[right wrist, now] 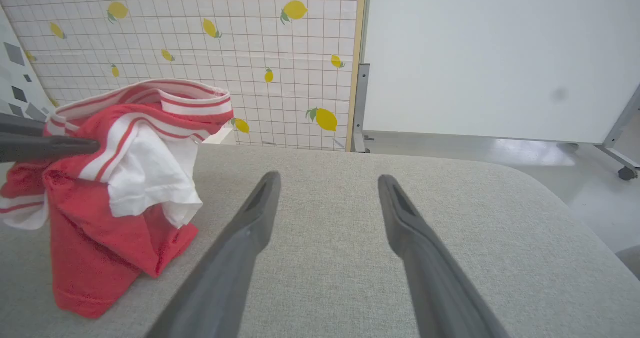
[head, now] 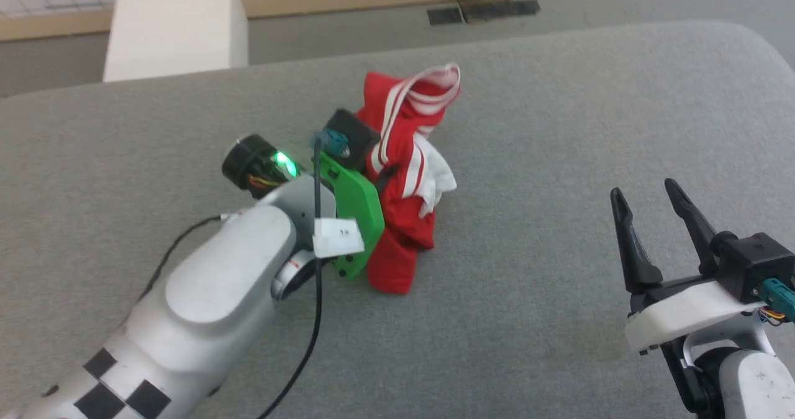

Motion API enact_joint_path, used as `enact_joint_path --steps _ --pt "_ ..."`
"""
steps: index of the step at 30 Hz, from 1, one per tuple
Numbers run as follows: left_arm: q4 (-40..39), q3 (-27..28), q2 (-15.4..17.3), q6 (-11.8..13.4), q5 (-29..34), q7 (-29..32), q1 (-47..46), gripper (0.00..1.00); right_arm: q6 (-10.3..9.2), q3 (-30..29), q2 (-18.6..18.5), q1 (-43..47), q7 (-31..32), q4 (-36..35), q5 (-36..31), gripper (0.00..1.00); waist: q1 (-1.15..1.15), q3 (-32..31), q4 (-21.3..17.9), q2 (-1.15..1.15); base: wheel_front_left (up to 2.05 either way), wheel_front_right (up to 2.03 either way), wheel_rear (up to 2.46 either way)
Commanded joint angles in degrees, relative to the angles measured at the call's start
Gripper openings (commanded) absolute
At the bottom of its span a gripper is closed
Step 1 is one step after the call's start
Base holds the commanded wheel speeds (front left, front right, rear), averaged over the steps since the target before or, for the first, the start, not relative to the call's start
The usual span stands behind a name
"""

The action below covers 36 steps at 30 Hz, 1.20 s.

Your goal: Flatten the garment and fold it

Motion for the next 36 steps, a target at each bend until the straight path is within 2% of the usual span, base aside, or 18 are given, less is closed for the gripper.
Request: enact_joint_path --steps 1,3,5,9,15,23,27,36 --pt "0.73 -0.39 -0.57 0.01 0.85 -0.63 1.15 0.00 -0.08 0.14 0.54 -1.25 -0.68 0.01 -0.59 1.00 0.00 4.27 -3.92 0.00 0.00 0.00 0.00" --pt "1.77 -1.38 -1.08 -0.09 1.11 -0.71 1.94 0.00 -0.08 0.19 0.76 -1.36 -0.96 0.27 -0.74 1.00 0.00 4.80 -4.07 0.00 0.00 0.00 0.00" --pt "2.78 -2.47 -1.33 -0.33 1.31 -0.48 2.69 1.00 -0.08 0.29 0.98 -1.48 -1.12 0.64 -0.88 1.00 0.00 4.99 -4.00 0.00 0.00 0.00 0.00" --pt "3.75 -3.64 -1.75 -0.83 1.36 -1.12 3.44 1.00 -0.08 0.45 1.34 -1.68 -1.16 1.45 -0.99 1.00 0.00 4.37 -2.96 0.00 0.00 0.00 0.00" --pt "3.60 -2.45 -2.35 -0.46 0.92 -4.22 2.95 1.00 -0.08 0.58 0.99 -1.08 -0.63 2.47 -0.88 1.00 0.00 0.95 0.10 0.00 0.00 0.00 0.00" --pt "0.45 2.17 -1.39 1.99 -1.32 -8.30 2.49 1.00 -0.08 -0.25 -0.63 1.09 1.30 2.67 0.01 1.00 0.00 -5.41 5.65 0.00 0.00 0.00 0.00" --pt "-1.66 5.61 1.31 5.05 -1.95 -10.55 3.36 1.00 -0.08 -0.47 -1.31 1.82 2.17 2.07 0.71 1.00 0.00 -7.62 7.89 0.00 0.00 0.00 0.00" --pt "-7.04 12.97 9.11 15.85 -2.24 -19.74 15.57 1.00 -0.08 0.13 -2.10 3.40 2.35 0.63 2.12 1.00 0.00 -10.66 9.50 0.00 0.00 0.00 0.00"
